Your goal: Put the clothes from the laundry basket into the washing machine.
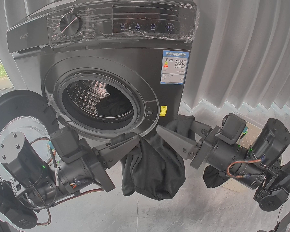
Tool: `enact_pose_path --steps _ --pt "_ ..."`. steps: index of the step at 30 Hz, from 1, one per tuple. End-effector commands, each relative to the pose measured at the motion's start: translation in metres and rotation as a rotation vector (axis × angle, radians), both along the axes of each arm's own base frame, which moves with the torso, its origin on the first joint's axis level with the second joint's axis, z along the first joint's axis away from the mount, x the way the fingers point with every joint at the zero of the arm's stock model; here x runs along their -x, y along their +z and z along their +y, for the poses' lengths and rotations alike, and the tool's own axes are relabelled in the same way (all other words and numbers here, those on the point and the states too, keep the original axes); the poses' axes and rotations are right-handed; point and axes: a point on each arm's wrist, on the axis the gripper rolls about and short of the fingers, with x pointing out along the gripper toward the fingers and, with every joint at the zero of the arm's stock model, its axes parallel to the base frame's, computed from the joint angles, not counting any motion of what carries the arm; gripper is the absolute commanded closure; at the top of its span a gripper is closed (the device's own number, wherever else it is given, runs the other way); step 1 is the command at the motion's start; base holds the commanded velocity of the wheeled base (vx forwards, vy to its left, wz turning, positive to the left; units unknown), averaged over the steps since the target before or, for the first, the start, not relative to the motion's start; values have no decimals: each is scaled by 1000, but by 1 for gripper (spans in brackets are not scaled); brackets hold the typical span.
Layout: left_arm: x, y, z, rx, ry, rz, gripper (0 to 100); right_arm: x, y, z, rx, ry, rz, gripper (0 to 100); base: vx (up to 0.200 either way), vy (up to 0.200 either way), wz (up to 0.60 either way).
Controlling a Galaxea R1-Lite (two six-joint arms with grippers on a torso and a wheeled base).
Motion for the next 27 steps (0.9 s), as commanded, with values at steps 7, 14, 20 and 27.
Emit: enact_pose_path --steps 7,14,20,27 --pt "0 4 1 19 12 -16 100 2 -26 -20 109 -51 62 0 0 0 0" --pt "-5 10 3 46 39 -42 100 20 -57 -37 222 -45 174 0 0 0 0" --pt "-8 14 4 58 51 -56 100 36 -89 -50 361 -37 277 0 0 0 0" --pt "-8 21 4 90 56 -93 100 45 -121 -61 497 -39 403 0 0 0 0"
